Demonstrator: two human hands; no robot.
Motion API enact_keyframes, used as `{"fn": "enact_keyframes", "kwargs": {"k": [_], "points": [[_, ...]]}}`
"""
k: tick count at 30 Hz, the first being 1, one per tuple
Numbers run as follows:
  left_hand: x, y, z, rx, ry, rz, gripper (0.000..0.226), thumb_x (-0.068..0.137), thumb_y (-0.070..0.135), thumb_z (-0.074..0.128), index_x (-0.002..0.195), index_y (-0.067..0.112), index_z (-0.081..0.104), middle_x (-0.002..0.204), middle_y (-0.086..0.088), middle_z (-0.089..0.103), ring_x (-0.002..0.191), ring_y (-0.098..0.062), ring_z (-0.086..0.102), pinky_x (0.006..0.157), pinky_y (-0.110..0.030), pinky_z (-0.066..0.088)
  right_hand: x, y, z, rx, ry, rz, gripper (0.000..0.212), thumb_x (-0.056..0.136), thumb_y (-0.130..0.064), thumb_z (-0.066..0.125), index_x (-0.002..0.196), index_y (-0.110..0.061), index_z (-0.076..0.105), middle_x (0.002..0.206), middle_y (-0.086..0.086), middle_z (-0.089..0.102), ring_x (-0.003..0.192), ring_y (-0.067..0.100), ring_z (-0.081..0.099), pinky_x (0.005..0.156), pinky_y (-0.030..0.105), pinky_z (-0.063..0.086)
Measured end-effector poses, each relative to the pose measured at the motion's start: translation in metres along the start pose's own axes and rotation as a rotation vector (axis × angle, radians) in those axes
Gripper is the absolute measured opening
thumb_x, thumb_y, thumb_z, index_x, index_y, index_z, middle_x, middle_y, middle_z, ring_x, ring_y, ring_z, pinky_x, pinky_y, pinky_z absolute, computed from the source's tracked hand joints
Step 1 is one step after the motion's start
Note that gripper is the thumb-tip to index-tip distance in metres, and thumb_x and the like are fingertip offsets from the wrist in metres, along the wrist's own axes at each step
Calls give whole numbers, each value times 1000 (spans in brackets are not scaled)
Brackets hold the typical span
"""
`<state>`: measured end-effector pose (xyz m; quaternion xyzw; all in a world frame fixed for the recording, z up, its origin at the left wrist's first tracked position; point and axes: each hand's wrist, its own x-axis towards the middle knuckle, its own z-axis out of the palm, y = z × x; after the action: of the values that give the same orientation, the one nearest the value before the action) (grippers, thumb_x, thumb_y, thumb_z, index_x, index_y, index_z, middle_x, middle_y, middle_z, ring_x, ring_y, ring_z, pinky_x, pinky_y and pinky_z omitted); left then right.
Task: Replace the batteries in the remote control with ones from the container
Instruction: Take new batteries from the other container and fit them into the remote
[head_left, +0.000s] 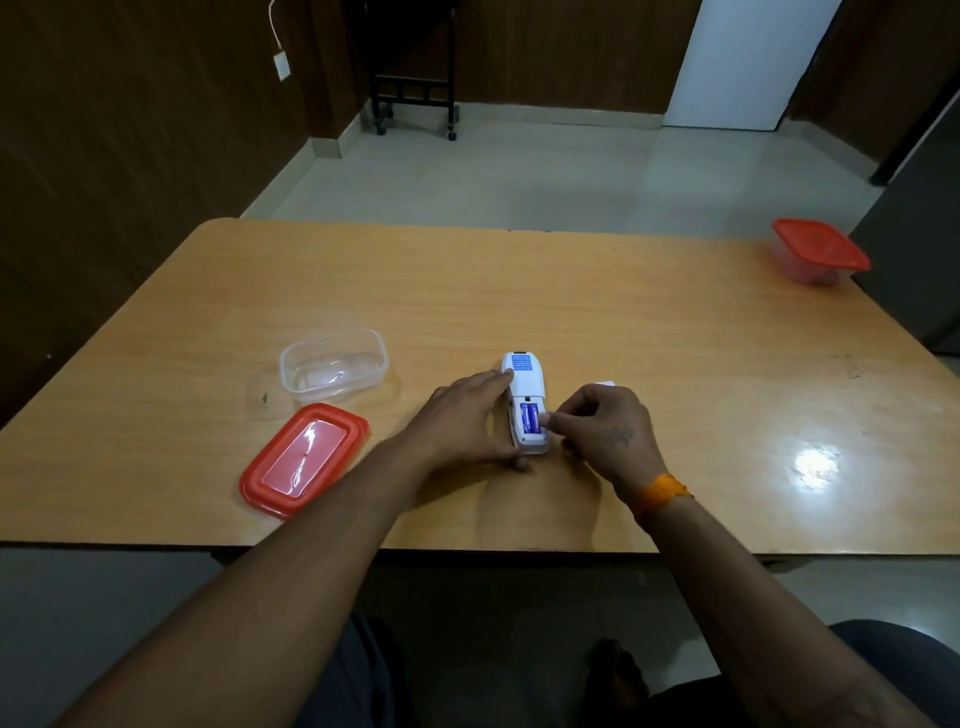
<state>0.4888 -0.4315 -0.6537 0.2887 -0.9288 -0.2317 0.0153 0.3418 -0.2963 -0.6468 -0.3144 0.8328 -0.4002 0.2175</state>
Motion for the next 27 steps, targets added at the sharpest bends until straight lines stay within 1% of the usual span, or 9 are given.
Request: {"fn": "enact_keyframes", "kwargs": {"k": [3,6,8,10,14,18,22,24,27], "points": [[1,-11,-3,-78,-14,11,120,70,60,88,165,24,26,173,6,24,158,-13,24,127,-45,25,-2,18,-10,-8,220,-111,19,83,-31,86,79,-18,73,75,-4,72,71,14,69,69,35,58],[3,-12,-3,-69,-10,19,118,71,62,87,165,27,26,174,9,21,158,-12,23,128,-43,22,2,36,-18,-240,422,-230,21,86,-34,81,93,-17,72,94,2,68,87,23,65,67,31,45],[4,-10,-1,-13,4,24,117,71,63,86,165,28,26,174,8,21,158,-14,23,126,-41,22,8,45,-19,-413,404,-222,31,86,-41,79,107,-19,71,107,7,63,101,29,60,67,33,43],[3,-7,3,9,44,18,117,69,66,85,164,28,28,173,7,24,157,-16,26,124,-41,23,12,50,-18,-448,334,-167,38,86,-44,78,114,-21,68,109,10,62,103,33,59,69,34,43],[2,-1,6,19,102,1,118,65,69,86,162,25,34,173,8,22,156,-17,27,125,-41,28,18,48,-13,-399,332,-199,36,85,-37,78,112,-16,67,100,13,67,92,35,63,69,33,41],[4,-2,4,23,79,12,119,65,67,87,162,25,32,174,7,22,157,-16,25,125,-42,27,3,34,-8,-267,329,-236,34,84,-39,78,113,-20,72,97,9,70,89,26,66,71,33,48],[7,-20,0,-48,45,60,106,73,57,87,161,27,36,172,5,28,156,-19,29,125,-49,29,-20,16,6,-187,269,-322,34,82,-42,81,111,-25,77,93,4,71,84,22,66,74,37,54],[7,-24,0,-55,39,78,100,80,52,84,162,28,34,173,7,25,158,-19,26,125,-50,28,-26,10,16,-198,252,-345,37,82,-43,81,114,-25,77,92,3,68,83,21,65,70,32,48],[8,-24,2,-27,22,98,94,86,50,77,165,29,28,175,11,17,160,-19,20,125,-50,26,-31,1,29,-263,261,-354,44,82,-46,80,119,-23,76,86,1,56,76,22,58,61,28,33]]}}
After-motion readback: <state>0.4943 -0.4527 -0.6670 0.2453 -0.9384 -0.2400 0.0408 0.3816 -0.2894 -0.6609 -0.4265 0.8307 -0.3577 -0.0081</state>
